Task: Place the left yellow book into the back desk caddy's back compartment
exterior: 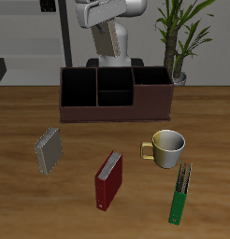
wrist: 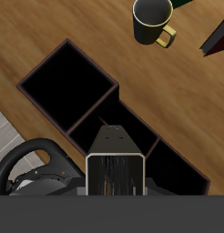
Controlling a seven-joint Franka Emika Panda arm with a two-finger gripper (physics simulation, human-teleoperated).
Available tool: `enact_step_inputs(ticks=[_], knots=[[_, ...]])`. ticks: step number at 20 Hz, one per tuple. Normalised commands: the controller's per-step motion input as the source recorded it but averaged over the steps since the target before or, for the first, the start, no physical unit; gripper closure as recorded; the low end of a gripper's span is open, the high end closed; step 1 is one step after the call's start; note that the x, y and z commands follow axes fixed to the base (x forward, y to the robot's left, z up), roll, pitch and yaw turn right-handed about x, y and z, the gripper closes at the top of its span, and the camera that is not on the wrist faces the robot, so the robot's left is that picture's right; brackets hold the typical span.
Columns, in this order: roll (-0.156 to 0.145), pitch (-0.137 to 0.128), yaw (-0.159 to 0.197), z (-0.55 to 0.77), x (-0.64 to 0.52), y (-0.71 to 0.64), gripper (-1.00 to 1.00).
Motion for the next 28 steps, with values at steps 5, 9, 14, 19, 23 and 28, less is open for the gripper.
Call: enact_step_inputs(ticks=[5,9,14,19,23,28], knots=[[-0.006,0.007,0.170,-0.08,0.02,0.08,1.00],[-0.014,-0.001,0.136,-0.07,0.02,0.11,1.00],[-0.015,0.024,0.132,-0.12,0.02,0.14,1.00],[-0.027,0.031,0.104,-0.09,0.02,0.03,1.00],[-0.027,0.027,0.122,-0.12,0.03,0.00,1.00],[-0.025,0.029,0.117,-0.16,0.02,-0.03,1.00]])
